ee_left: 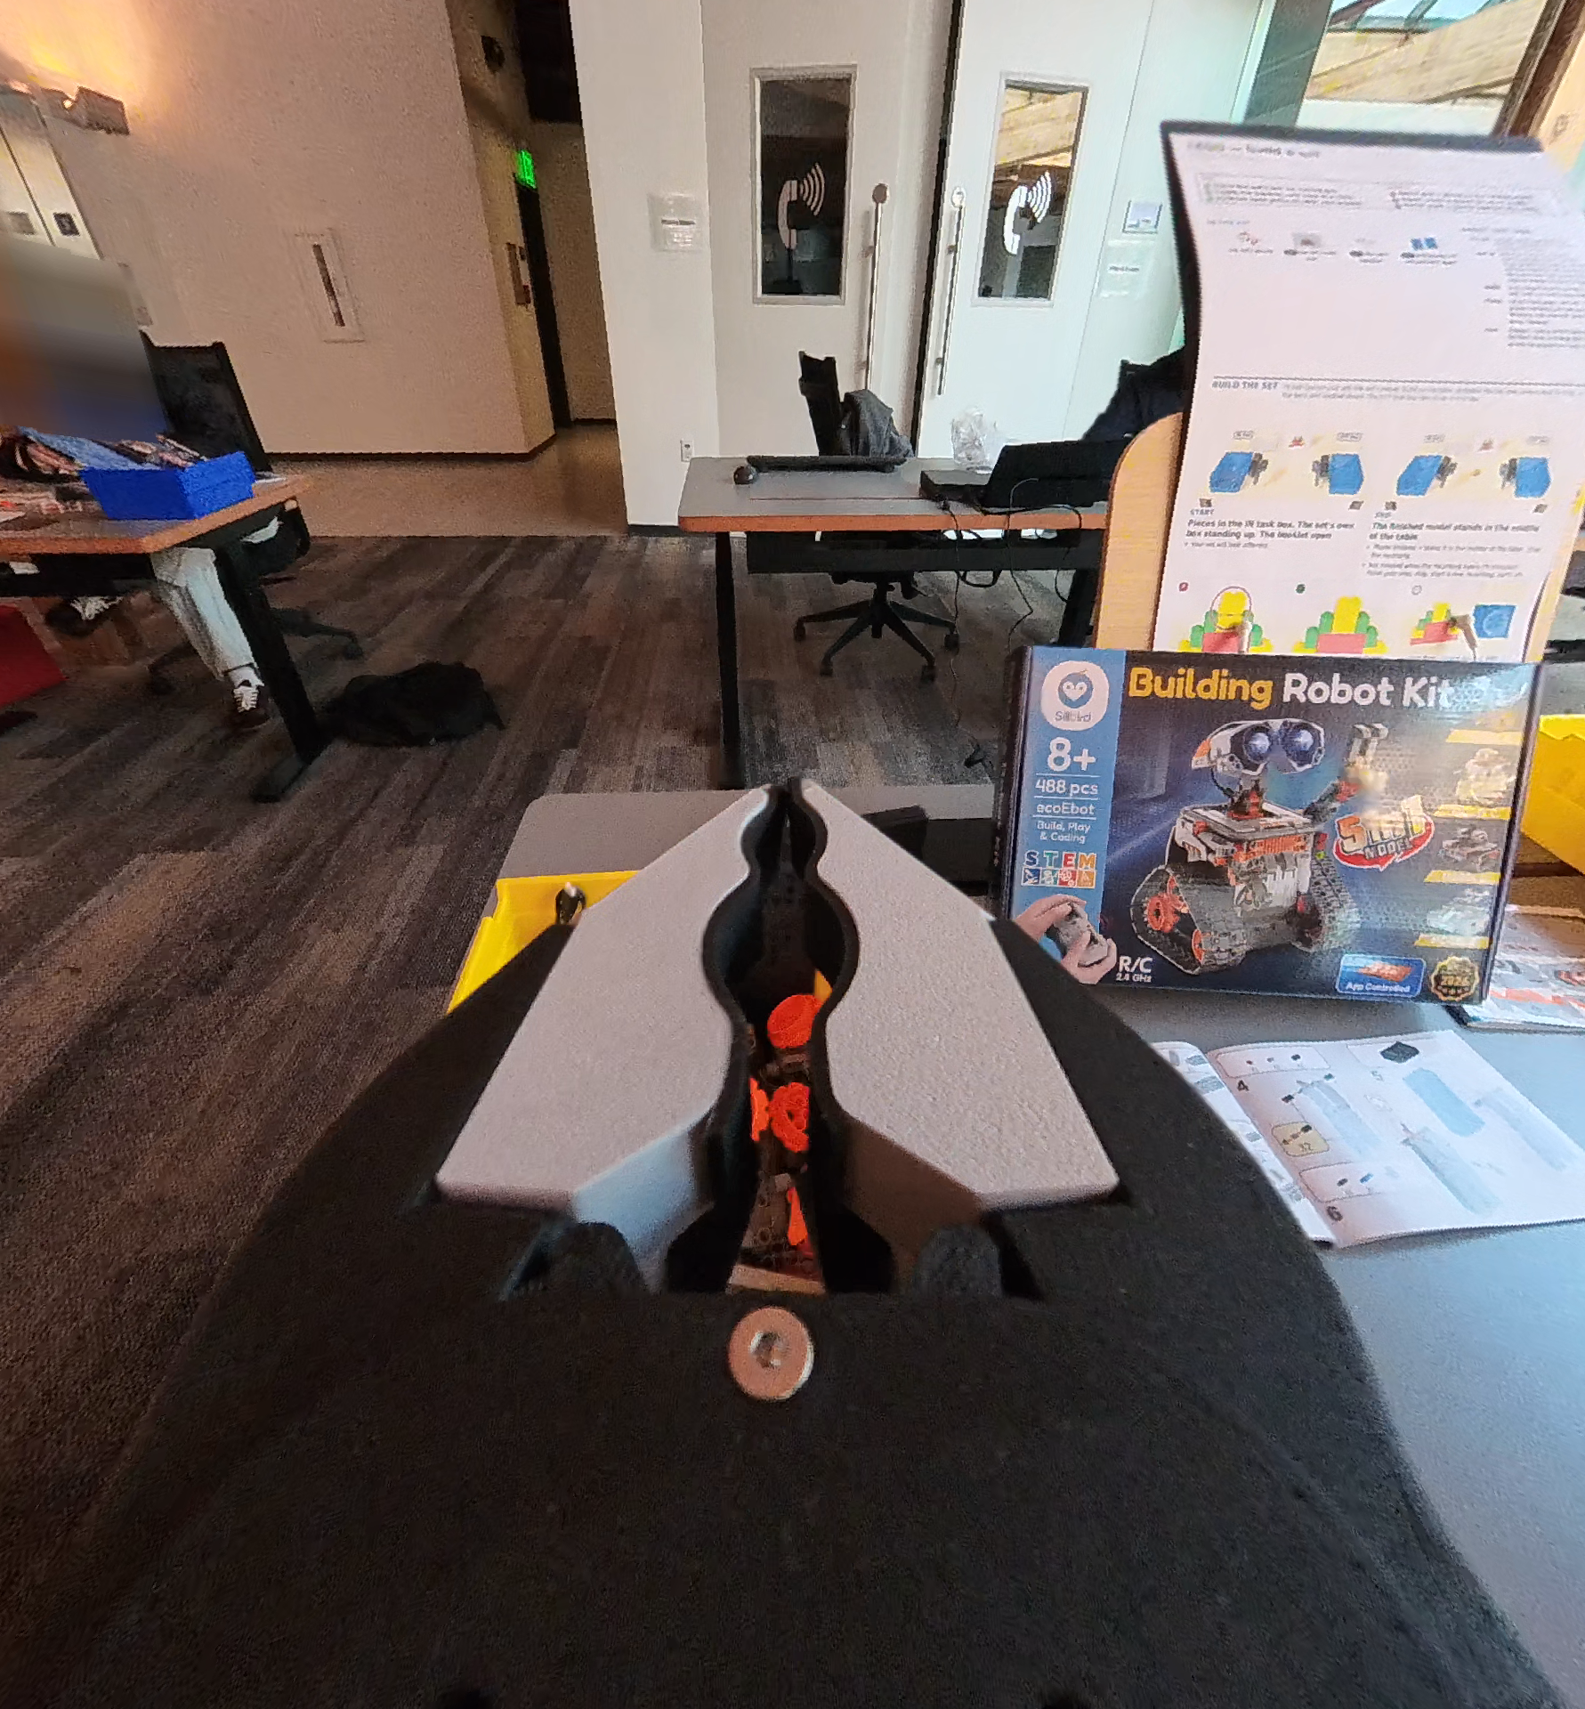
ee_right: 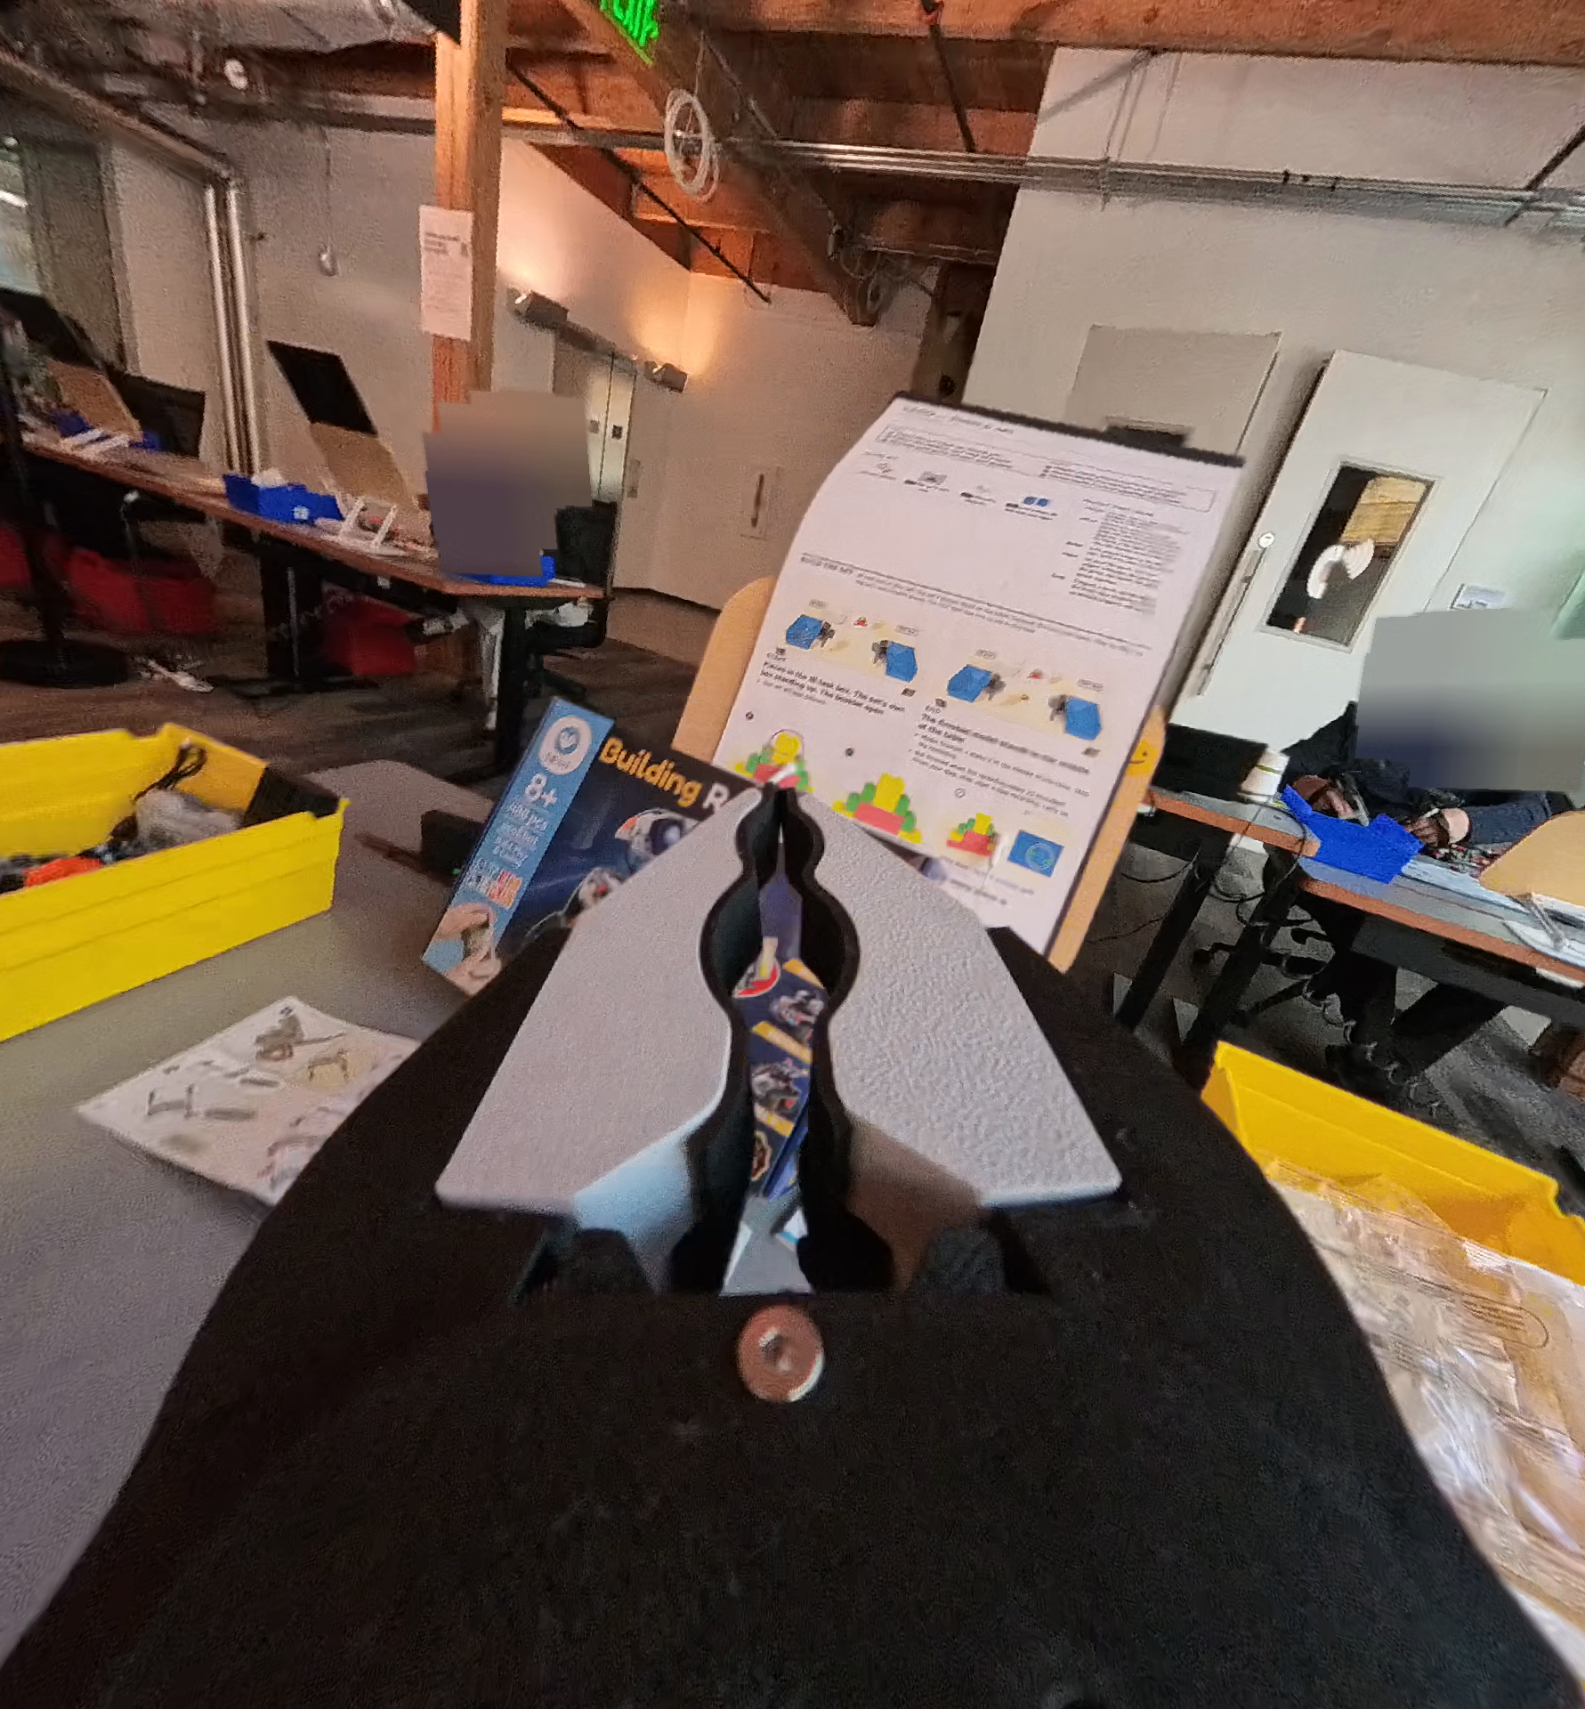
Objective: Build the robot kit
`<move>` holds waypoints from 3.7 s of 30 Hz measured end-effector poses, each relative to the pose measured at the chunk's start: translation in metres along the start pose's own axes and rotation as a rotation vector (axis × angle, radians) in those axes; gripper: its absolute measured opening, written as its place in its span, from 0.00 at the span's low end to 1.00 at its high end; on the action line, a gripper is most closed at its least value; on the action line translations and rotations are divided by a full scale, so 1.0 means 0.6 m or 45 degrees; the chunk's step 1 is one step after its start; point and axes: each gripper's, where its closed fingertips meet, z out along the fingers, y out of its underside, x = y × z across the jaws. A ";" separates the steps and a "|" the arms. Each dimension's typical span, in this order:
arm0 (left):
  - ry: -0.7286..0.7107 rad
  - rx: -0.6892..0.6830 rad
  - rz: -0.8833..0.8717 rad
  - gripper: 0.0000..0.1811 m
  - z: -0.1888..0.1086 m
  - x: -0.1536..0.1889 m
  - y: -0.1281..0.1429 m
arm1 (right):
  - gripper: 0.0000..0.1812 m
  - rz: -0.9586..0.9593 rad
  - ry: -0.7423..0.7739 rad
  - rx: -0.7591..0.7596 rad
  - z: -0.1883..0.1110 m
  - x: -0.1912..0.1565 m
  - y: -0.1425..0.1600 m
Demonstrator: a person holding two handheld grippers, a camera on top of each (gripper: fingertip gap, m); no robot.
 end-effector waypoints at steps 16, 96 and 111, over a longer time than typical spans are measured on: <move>0.329 0.168 -0.075 0.09 0.011 0.110 -0.080 | 0.00 -0.104 -0.236 -0.002 0.049 -0.088 0.100; 0.143 -1.686 0.100 0.00 0.125 -0.162 0.413 | 0.03 -0.020 -0.469 0.133 0.234 -0.224 -0.017; 0.199 -1.794 0.113 0.00 0.107 -0.159 0.434 | 0.00 0.165 -0.197 0.212 0.221 -0.147 -0.049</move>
